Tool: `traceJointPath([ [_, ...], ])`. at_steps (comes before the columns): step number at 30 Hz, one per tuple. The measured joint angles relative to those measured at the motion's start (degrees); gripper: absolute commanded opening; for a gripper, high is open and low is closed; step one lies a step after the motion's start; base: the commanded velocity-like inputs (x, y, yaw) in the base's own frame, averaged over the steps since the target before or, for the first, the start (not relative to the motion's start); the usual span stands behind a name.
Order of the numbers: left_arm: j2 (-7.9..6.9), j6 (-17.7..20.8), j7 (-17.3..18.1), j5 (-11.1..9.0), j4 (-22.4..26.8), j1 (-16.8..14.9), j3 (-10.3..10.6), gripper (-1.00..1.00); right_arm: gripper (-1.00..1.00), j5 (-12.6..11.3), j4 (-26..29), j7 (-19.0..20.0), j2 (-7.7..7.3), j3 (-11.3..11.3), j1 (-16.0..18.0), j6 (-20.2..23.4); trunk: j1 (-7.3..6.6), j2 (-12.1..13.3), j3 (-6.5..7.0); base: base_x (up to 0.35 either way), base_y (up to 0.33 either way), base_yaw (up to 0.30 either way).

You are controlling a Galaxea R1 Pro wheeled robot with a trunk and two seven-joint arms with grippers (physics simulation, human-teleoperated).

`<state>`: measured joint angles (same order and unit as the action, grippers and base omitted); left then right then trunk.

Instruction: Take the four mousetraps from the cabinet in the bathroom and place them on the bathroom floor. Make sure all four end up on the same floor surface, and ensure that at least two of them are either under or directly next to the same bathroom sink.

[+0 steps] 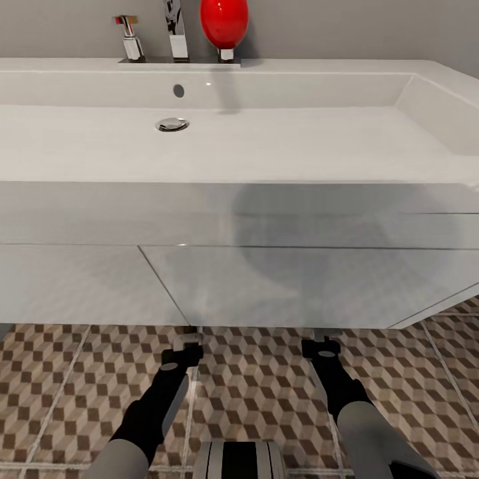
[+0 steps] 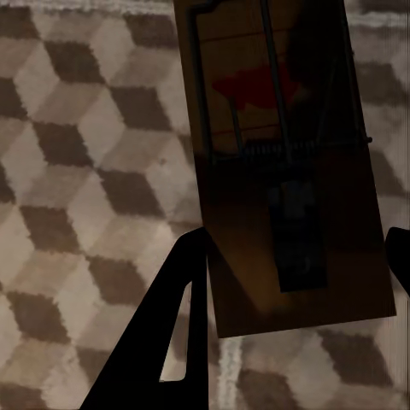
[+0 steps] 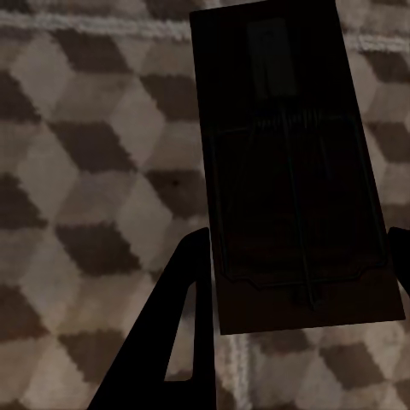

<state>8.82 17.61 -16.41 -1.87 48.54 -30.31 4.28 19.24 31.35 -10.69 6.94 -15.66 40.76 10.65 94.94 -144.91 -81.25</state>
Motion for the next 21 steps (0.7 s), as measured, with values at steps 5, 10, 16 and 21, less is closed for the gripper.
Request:
traceJointPath([
  [5,0.08,0.0,0.0,0.1,-0.1,0.0,0.1,-1.00,-1.00,-0.1,-0.2,0.1,-0.05,0.0,0.0,-0.1,0.00,0.0,0.00,0.000,0.000,0.000],
  [10,0.06,0.0,-0.1,0.1,-0.2,0.0,0.1,-1.00,-1.00,-0.1,-0.2,0.5,-0.30,-0.1,0.0,-0.2,0.00,0.0,0.00,0.000,0.000,0.000],
  [16,-0.06,0.0,-0.1,0.2,-0.1,-0.1,0.2,-1.00,-1.00,-0.3,-0.2,0.4,-0.12,-0.1,0.0,-0.1,0.00,0.0,0.00,0.000,0.000,0.000],
  [21,-0.15,0.0,-0.1,0.2,0.0,-0.1,0.2,-1.00,-1.00,-0.4,-0.2,0.1,-0.02,-0.2,0.0,0.0,0.00,0.0,0.00,0.000,0.000,-0.075],
])
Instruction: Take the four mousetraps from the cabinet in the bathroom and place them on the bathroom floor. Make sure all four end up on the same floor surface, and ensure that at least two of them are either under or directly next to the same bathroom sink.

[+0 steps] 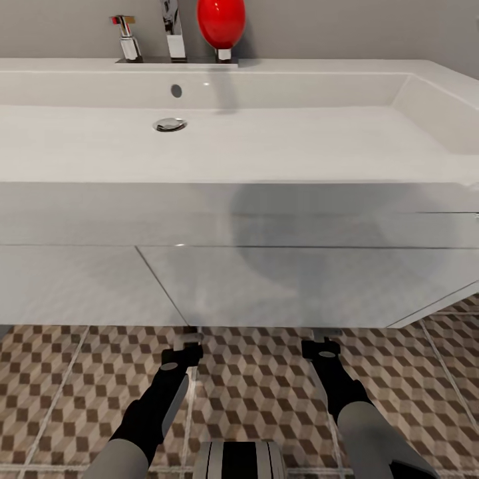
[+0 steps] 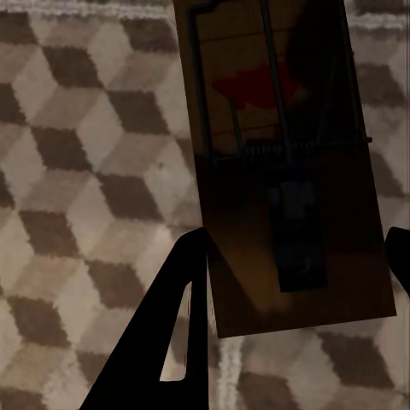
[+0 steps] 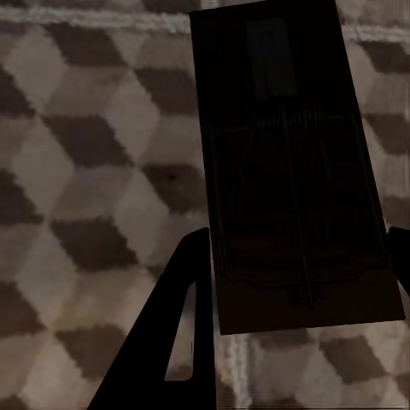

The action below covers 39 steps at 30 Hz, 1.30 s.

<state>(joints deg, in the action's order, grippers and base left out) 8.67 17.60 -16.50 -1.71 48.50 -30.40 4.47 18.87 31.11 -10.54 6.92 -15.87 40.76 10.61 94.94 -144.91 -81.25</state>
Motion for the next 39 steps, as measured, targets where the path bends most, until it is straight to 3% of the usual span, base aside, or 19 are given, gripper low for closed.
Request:
traceJointPath([
  [13,-0.20,-0.1,-0.1,0.0,0.1,0.0,-0.1,-1.00,-1.00,0.1,0.0,-0.1,0.04,0.0,0.0,0.0,0.00,0.0,0.00,0.000,0.000,-0.063],
  [23,-0.82,-0.1,-2.1,0.0,0.4,0.0,-0.2,-1.00,-1.00,0.4,0.0,-0.1,0.04,0.0,0.0,0.0,0.00,0.0,0.00,0.000,0.000,-0.001],
  [28,-0.88,-0.1,-3.6,1.3,0.2,-0.1,-0.3,-1.00,-1.00,0.4,0.0,-0.1,0.09,0.1,0.0,-0.1,0.00,0.0,0.00,0.000,0.000,0.000],
  [32,-1.23,-0.1,-3.8,1.8,-1.7,-2.0,-0.4,-1.00,-1.00,0.2,-0.1,-0.1,0.12,0.2,0.0,-0.1,0.00,0.0,0.00,0.000,0.000,0.000],
  [39,-1.33,-0.9,-3.5,1.8,-11.4,-8.7,-0.6,-1.00,-1.00,0.2,-0.2,-0.1,0.13,0.2,0.0,-0.1,0.00,0.0,0.00,0.000,0.000,0.000],
])
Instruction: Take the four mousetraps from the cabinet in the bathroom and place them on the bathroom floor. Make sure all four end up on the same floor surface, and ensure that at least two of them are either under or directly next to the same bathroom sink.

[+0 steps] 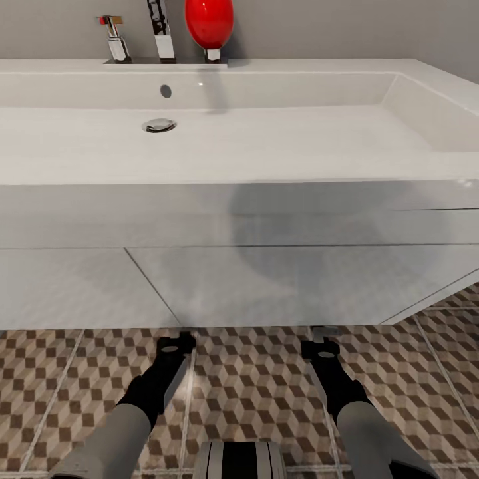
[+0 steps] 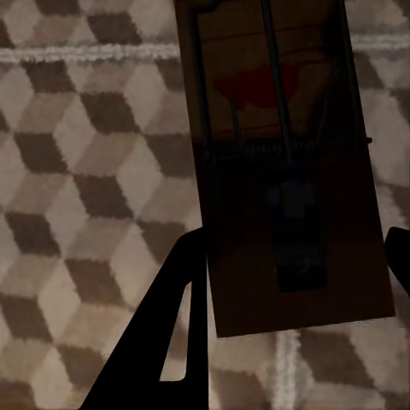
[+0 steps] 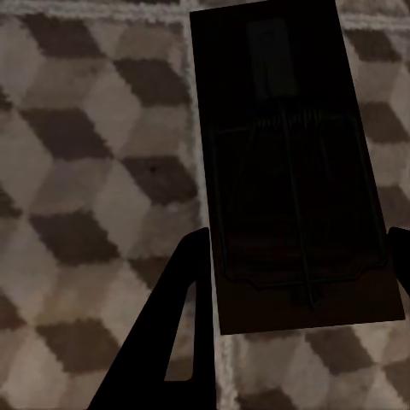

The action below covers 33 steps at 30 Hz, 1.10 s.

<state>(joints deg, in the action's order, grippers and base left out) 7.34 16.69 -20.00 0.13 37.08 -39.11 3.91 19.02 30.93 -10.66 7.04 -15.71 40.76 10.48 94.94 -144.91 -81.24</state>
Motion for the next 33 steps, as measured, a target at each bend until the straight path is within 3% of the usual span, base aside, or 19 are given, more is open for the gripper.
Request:
traceJointPath([
  [7,0.21,-1.2,0.0,0.1,-3.1,-2.6,0.0,-1.00,-1.00,0.0,0.0,0.0,-0.05,0.0,0.0,0.0,0.00,0.0,0.00,0.000,0.000,0.000],
  [12,0.45,-6.4,0.1,0.2,-4.0,-2.9,0.1,-1.00,-1.00,-0.1,0.0,0.0,-0.05,0.0,0.0,-0.4,0.00,0.0,0.00,0.000,0.000,0.000],
  [17,0.57,-8.5,0.1,0.5,-5.0,-3.0,0.1,-1.00,-1.00,-0.1,0.0,0.0,-0.04,0.0,0.0,-1.0,0.00,0.0,0.00,0.000,0.000,0.000],
  [33,0.44,-8.9,0.0,0.5,-5.4,-3.0,0.2,-1.00,-1.00,0.0,0.0,0.0,-0.16,0.0,0.0,-1.0,0.00,0.0,0.00,0.000,0.000,0.000],
])
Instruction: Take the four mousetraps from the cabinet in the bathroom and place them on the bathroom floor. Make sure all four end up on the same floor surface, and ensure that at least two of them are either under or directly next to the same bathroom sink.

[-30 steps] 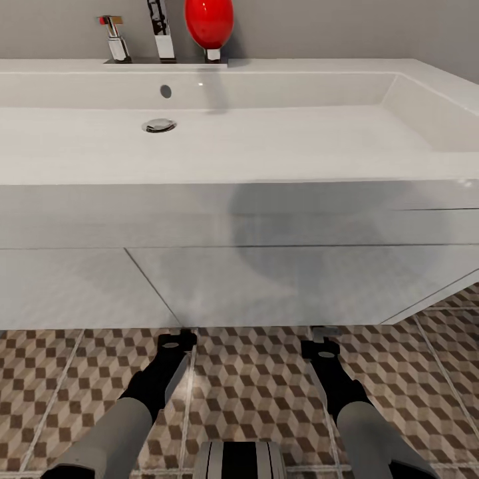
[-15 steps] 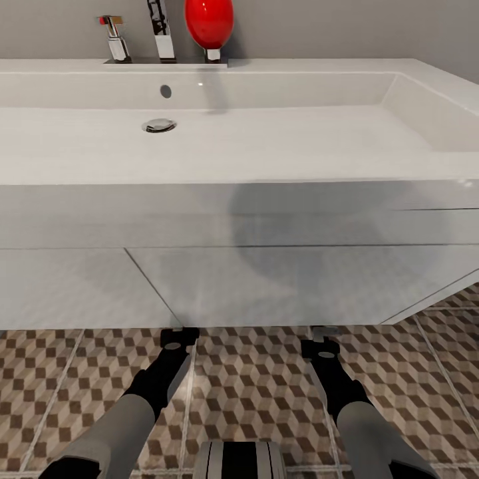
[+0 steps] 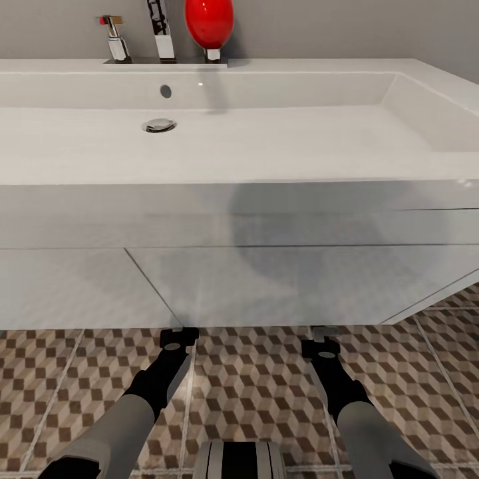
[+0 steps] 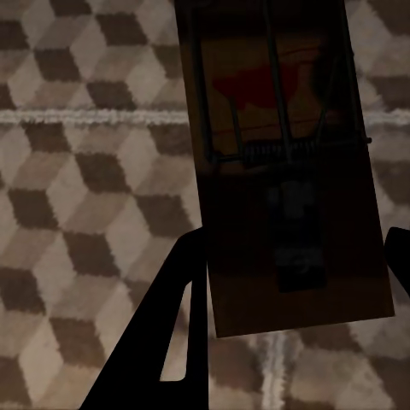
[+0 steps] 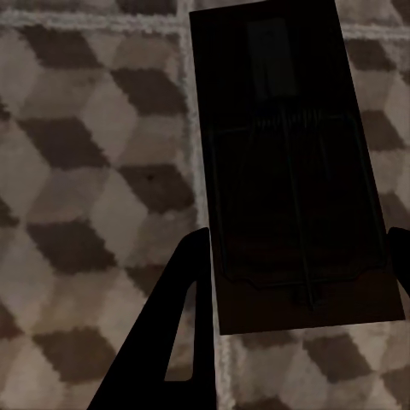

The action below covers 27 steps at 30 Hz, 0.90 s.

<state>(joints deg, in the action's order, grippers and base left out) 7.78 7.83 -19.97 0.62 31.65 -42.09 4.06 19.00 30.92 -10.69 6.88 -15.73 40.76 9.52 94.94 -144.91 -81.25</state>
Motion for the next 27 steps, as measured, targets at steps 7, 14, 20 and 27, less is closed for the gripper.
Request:
traceJointPath([
  [7,0.06,0.3,-0.2,-0.1,0.0,0.0,-0.1,-1.00,-1.00,0.0,0.0,0.0,-0.01,-0.1,0.0,-0.1,0.00,0.0,0.00,0.000,0.000,0.000],
  [14,0.08,0.3,-0.5,-0.1,0.0,0.0,-0.1,-1.00,-1.00,0.0,0.0,0.0,-0.01,-0.1,0.0,0.0,0.03,0.0,-0.22,0.000,0.000,0.000],
  [20,0.02,0.3,-0.5,-0.2,0.0,0.0,-0.1,-1.00,-1.00,-0.1,0.0,0.0,-0.06,-0.1,0.0,0.0,0.18,-0.1,-1.55,0.000,0.000,0.000],
  [27,0.00,0.1,-0.6,-0.4,0.0,0.0,-0.1,-1.00,-1.00,-0.1,0.0,0.0,-0.03,-0.1,0.0,0.0,0.36,-0.2,-3.10,0.000,0.000,0.000],
])
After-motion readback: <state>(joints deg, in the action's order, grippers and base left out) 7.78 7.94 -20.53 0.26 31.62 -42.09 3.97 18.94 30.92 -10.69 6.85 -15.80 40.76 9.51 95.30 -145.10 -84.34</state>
